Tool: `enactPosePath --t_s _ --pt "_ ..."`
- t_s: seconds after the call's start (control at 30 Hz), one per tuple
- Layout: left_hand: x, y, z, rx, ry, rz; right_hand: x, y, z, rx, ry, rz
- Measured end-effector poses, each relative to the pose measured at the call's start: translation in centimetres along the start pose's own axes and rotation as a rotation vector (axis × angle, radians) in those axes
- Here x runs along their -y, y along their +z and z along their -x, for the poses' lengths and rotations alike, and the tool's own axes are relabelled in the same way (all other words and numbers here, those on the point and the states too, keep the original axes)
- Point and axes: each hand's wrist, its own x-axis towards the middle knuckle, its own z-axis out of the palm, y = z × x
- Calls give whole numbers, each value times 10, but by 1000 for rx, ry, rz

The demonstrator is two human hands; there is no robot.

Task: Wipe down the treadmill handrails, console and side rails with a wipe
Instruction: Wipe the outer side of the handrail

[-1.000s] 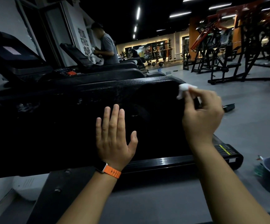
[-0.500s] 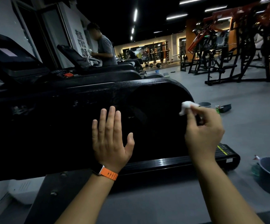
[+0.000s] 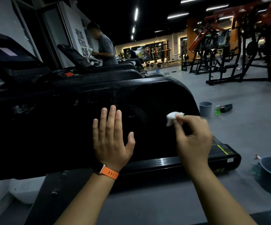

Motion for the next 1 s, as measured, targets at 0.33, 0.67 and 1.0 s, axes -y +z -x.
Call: enactPosePath --t_s 0.33,0.67,1.0 --pt "0 1 1 -5 1 -3 10 11 16 -6 13 -7" --pt "-1 0 1 -5 5 -1 16 16 39 66 1 17" --pt "-1 1 2 -2 7 -5 25 17 63 198 -74 60"
